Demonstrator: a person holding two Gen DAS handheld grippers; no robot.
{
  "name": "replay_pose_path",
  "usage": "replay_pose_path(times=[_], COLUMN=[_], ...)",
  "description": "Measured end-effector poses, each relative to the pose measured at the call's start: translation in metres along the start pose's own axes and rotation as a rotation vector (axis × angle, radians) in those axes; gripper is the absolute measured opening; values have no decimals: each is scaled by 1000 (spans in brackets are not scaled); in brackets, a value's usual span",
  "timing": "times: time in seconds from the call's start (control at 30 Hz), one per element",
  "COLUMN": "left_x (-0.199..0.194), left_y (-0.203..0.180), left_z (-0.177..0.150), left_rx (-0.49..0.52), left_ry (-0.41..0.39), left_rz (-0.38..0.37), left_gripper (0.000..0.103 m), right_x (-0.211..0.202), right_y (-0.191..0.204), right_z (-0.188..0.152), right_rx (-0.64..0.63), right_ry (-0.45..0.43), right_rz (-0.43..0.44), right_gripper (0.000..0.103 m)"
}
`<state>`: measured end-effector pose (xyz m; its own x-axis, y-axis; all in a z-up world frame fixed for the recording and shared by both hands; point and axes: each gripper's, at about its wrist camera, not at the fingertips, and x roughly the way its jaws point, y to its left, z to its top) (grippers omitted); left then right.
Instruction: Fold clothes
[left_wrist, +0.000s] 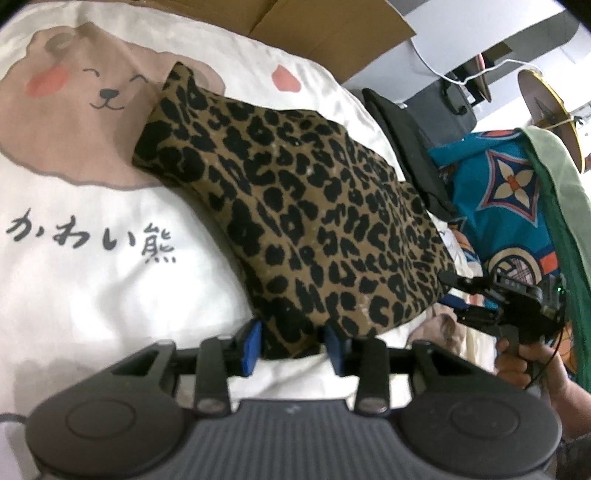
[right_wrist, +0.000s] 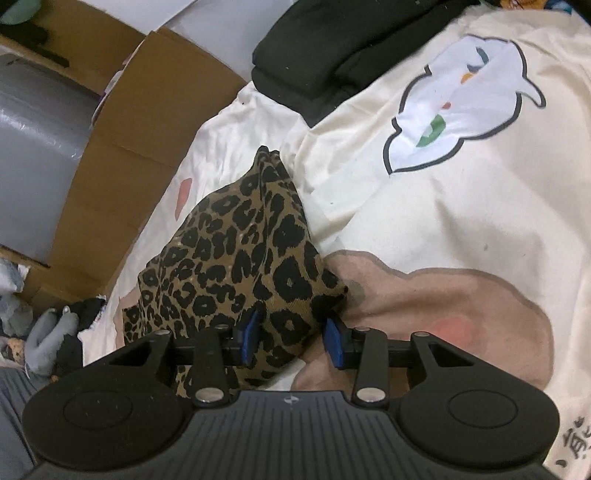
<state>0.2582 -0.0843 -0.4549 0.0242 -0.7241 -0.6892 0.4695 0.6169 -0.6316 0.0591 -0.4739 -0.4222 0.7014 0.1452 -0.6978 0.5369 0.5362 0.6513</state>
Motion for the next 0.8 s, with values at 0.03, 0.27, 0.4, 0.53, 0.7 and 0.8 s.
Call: replay_pose_path(times=[0.03,0.27,0.4,0.53,0.7,0.8], left_x=[2,1,-14,-35,-55,-62], left_y=[0,-5,-12,-17,-21,-24], left_z=[-1,-2,3,6,6,0], left_rx=[2,-12,-47,-48,-45,-36], left_ry=[2,19,10,-2,10,38], left_rz=[-8,0,9,33,68,90], left_gripper=[40,13,11,10,9,9], right_x=[2,2,-4,-9,-12,-12], right_y=[-1,1,9,16,22,24], right_z=[0,1,2,1,-4,-9], right_rx=[7,34,26,24,17,5], right_ry=[1,4,3,21,71,109], right_rz=[4,29,46,72,86,86], right_gripper=[41,10,8,8,7,7])
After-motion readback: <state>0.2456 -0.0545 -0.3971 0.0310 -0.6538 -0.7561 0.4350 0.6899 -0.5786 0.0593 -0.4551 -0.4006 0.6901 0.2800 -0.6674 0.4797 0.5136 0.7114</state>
